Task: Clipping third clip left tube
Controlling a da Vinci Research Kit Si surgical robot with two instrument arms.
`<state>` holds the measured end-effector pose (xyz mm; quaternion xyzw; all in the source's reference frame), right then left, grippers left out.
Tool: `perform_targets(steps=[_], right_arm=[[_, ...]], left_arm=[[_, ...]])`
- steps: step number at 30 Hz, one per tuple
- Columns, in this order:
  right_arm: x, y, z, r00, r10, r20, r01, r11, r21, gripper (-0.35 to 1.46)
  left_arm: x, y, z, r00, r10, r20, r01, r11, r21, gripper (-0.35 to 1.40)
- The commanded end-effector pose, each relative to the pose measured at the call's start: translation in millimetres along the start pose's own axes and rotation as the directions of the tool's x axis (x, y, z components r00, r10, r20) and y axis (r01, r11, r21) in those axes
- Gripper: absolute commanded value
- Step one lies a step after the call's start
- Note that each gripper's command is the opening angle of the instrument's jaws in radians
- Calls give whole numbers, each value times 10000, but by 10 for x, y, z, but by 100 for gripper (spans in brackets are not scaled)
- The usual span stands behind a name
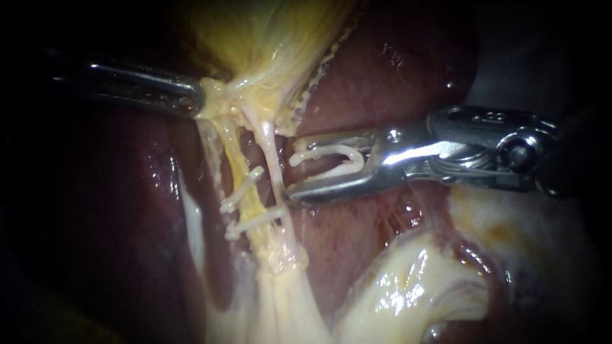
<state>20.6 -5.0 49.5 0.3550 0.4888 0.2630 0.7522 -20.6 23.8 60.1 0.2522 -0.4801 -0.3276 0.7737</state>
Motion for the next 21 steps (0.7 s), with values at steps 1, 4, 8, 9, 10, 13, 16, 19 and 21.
perform_targets(steps=[1, 4, 8, 9, 10, 13, 16, 19, 21], right_arm=[[0, 0, 3, 10000, 2, -4, -2, 10000, -20, 44], [2, 2, 11, 10000, 5, -29, -5, 10000, -90, 44], [5, 6, 22, 10000, 20, -60, -20, 10000, -85, 45], [6, 7, 25, 10000, 22, -84, -23, 10000, -63, 45], [6, 8, 27, 10000, 23, -88, -23, 10000, -74, 45], [5, 11, 33, 10000, 15, -76, -15, 10000, -50, 45], [2, 15, 38, 10000, -6, -60, 6, 10000, -27, 45], [-3, 22, 42, 10000, 21, -40, -21, 10000, 1, 45], [-7, 26, 44, 10000, -4, -37, 4, 10000, -11, 45]], left_arm=[[0, 0, 0, 10000, -7, -4, 7, 10000, 2, -35], [0, -1, 0, 10000, -8, -3, 8, 10000, -3, -35], [0, -2, 0, 10000, -11, -1, 11, 10000, -9, -35], [0, -3, 0, 10000, -12, -1, 12, 10000, -11, -35], [0, -3, 0, 10000, -13, 0, 13, 10000, -13, -35], [0, -4, 0, 10000, -14, 0, 14, 10000, -15, -35], [-1, -4, 1, 10000, -14, 1, 14, 10000, -16, -35], [-1, -4, 1, 10000, -14, 1, 14, 10000, -17, -35], [0, -4, 1, 10000, -14, 1, 14, 10000, -17, -35]])
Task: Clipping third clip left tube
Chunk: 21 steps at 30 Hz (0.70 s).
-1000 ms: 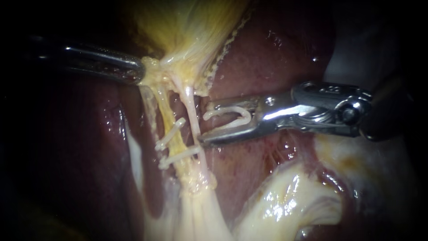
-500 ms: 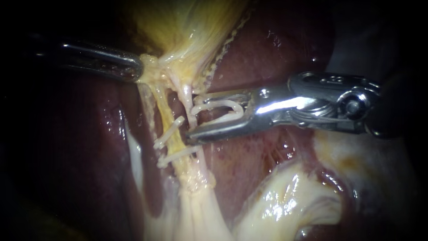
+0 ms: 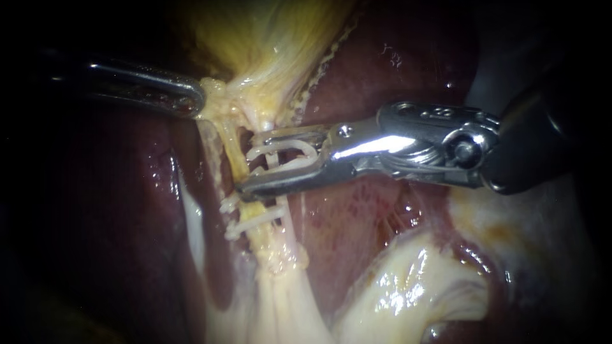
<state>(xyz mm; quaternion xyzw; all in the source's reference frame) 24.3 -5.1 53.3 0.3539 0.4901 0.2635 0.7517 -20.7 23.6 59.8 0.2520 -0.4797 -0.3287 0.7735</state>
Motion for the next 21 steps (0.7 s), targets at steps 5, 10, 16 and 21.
perform_targets(steps=[5, 10, 16, 21], right_arm=[[-10, 15, 2, 10000, 58, -26, -58, 10000, -23, 46], [-21, 27, 5, 9999, 63, 118, -61, 9999, -106, 46], [-20, 33, 12, 9999, 120, 116, -119, 9999, -115, 46], [-17, 33, 18, 9998, 132, 139, -131, 9999, -54, 46]], left_arm=[[0, 0, 0, 10000, 3, -1, -3, 10000, -2, -35], [0, 0, 0, 10000, 5, -2, -5, 10000, -2, -35], [1, 0, 1, 10000, 6, -1, -6, 10000, -6, -35], [1, 0, 1, 10000, 6, 0, -6, 10000, -8, -35]])
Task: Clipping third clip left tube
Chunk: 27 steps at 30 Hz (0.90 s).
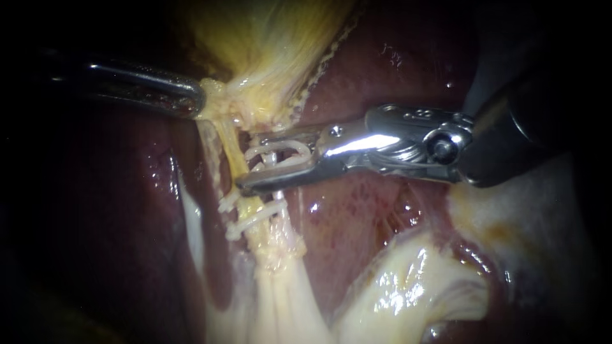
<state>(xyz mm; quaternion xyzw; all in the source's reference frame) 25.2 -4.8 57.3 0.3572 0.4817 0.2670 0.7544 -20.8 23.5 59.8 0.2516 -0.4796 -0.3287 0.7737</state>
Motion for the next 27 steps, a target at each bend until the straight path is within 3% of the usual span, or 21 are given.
perform_targets(steps=[1, 7, 17, 21, 27], right_arm=[[1, 0, 1, 10000, 4, 3, -4, 10000, 16, 46], [6, 3, 13, 10000, 56, -45, -55, 9999, 133, 47], [16, -9, 23, 9949, 516, -873, -374, 9870, 1565, 45], [26, -15, 20, 9896, 666, -1275, -348, 9708, 2373, 45], [48, -26, 18, 9796, 1006, -1741, -511, 9619, 2686, 44]], left_arm=[[0, 0, 0, 10000, 2, 1, -2, 10000, 0, -35], [1, 0, 2, 10000, -54, 6, 54, 10000, -9, -35], [1, 0, 2, 10000, -54, 6, 54, 10000, -11, -35], [1, 0, 2, 10000, -53, 6, 53, 10000, -10, -35], [1, 0, 3, 10000, -53, 6, 54, 10000, -11, -35]])
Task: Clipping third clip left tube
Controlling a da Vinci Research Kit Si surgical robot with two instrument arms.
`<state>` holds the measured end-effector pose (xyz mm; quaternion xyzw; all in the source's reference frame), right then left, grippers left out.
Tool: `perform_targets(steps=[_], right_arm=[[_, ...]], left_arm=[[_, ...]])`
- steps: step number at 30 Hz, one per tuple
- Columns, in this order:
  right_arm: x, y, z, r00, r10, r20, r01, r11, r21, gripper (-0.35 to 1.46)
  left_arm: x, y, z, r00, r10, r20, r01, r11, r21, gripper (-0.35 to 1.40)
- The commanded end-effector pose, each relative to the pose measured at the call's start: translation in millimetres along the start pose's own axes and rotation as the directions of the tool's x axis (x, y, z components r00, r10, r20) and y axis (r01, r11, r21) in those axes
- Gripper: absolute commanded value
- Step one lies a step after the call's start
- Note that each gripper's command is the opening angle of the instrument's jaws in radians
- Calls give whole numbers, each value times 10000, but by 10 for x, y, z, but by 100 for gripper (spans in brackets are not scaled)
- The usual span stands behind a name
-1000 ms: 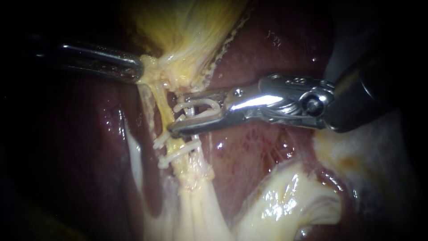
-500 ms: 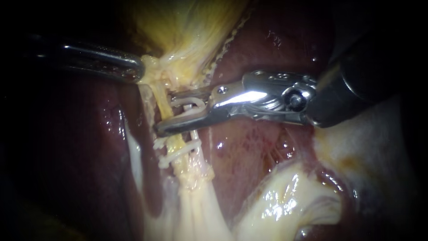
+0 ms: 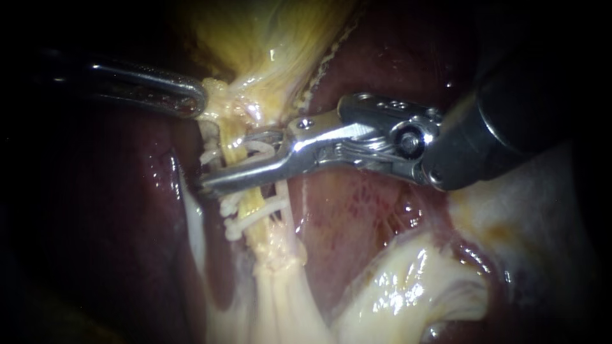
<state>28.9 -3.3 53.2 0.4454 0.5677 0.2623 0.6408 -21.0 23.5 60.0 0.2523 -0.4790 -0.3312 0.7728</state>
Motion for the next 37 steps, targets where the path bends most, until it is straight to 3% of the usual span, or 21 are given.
perform_targets(steps=[1, 9, 16, 19, 37], right_arm=[[2, 0, 2, 10000, 10, -19, -10, 10000, 7, 44], [5, 6, 9, 9995, 247, -201, -251, 9995, -178, 34], [5, 8, 4, 9984, 482, -306, -492, 9982, -333, -6], [5, 8, 2, 9984, 481, -302, -491, 9983, -328, -35], [0, 11, -3, 9982, 449, -390, -466, 9979, -439, -35]], left_arm=[[0, 0, 0, 10000, 1, 0, -1, 10000, -1, -35], [0, 0, 0, 10000, 2, -1, -2, 10000, 2, -35], [0, 1, 0, 10000, 3, -2, -3, 10000, 5, -35], [0, 1, 0, 10000, 4, -2, -4, 10000, 6, -35], [0, 2, 0, 10000, 3, -3, -3, 10000, 13, -35]])
